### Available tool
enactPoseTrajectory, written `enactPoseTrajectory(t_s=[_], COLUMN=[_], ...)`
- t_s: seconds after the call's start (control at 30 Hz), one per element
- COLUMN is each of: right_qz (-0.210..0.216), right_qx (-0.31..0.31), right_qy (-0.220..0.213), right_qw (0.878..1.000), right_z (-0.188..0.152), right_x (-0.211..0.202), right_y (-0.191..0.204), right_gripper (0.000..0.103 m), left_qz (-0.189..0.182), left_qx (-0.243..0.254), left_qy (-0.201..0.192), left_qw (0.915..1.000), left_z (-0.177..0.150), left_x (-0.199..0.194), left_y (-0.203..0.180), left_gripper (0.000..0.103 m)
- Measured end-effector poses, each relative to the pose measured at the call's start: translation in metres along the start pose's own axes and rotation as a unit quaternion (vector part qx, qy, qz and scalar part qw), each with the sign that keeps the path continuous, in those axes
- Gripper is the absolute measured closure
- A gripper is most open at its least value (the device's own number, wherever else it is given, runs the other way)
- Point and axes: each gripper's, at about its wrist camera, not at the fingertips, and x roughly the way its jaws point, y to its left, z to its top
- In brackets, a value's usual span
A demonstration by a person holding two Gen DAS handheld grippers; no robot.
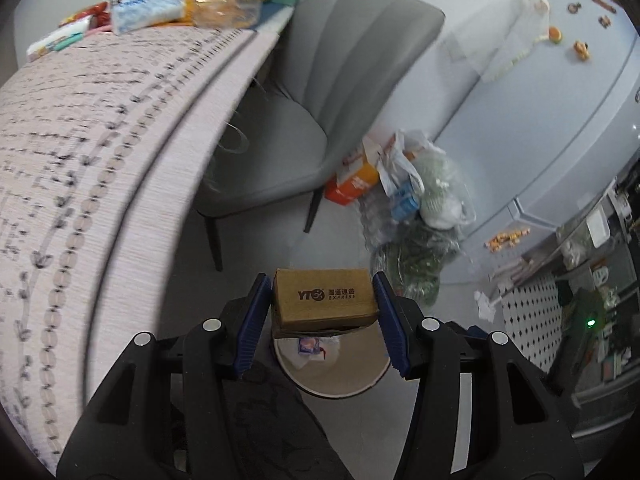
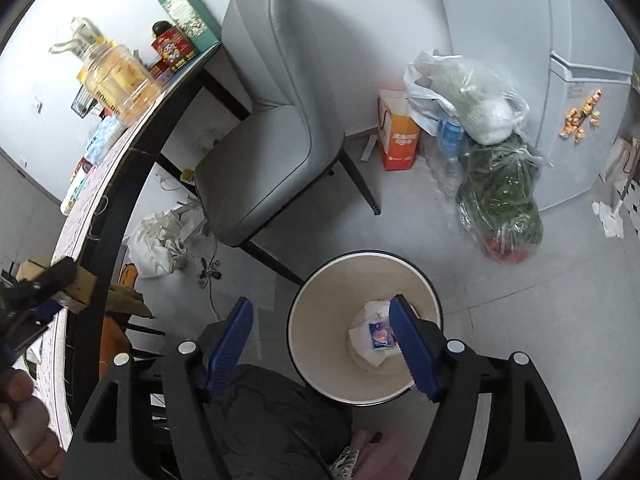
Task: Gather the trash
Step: 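Carry both held items over the beige bin and open both grippers, then move both tools back over the table toward the white tissues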
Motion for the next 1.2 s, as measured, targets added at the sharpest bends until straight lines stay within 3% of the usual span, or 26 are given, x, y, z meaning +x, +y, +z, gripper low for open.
enactPoseTrajectory(t_s=[0.27, 0.33, 0.37, 0.4, 0.5, 0.6, 0.8, 1.2], right_qz=[0.004, 0.004, 0.003, 0.002, -0.001, 0.0, 0.01, 0.046], right_qx=[0.008, 0.012, 0.013, 0.015, 0.015, 0.014, -0.002, -0.078], right_qy=[-0.026, -0.032, -0.033, -0.035, -0.037, -0.036, -0.041, -0.071], right_qw=[1.0, 0.999, 0.999, 0.999, 0.999, 0.999, 0.999, 0.993], right_z=[0.005, 0.006, 0.006, 0.007, 0.008, 0.008, 0.008, 0.006], right_x=[-0.029, -0.036, -0.038, -0.04, -0.043, -0.046, -0.052, -0.079], right_y=[-0.016, -0.019, -0.02, -0.02, -0.019, -0.014, 0.016, 0.121], right_gripper=[0.027, 0.027, 0.027, 0.027, 0.027, 0.027, 0.022, 0.01], left_qz=[-0.022, -0.031, -0.033, -0.036, -0.054, -0.07, -0.054, -0.021], left_qx=[0.028, 0.035, 0.038, 0.037, 0.026, 0.017, -0.003, -0.028], left_qy=[0.04, 0.051, 0.054, 0.05, 0.036, 0.031, -0.015, -0.099], left_qw=[0.9985, 0.9976, 0.9973, 0.9974, 0.9975, 0.9969, 0.9984, 0.9945], left_z=[-0.005, -0.005, -0.005, -0.006, -0.006, -0.003, 0.007, 0.012], left_x=[0.037, 0.044, 0.048, 0.047, 0.041, 0.029, -0.011, -0.1], left_y=[-0.035, -0.041, -0.045, -0.046, -0.044, -0.035, -0.005, 0.058], left_gripper=[0.05, 0.04, 0.025, 0.016, 0.006, 0.006, 0.006, 0.006])
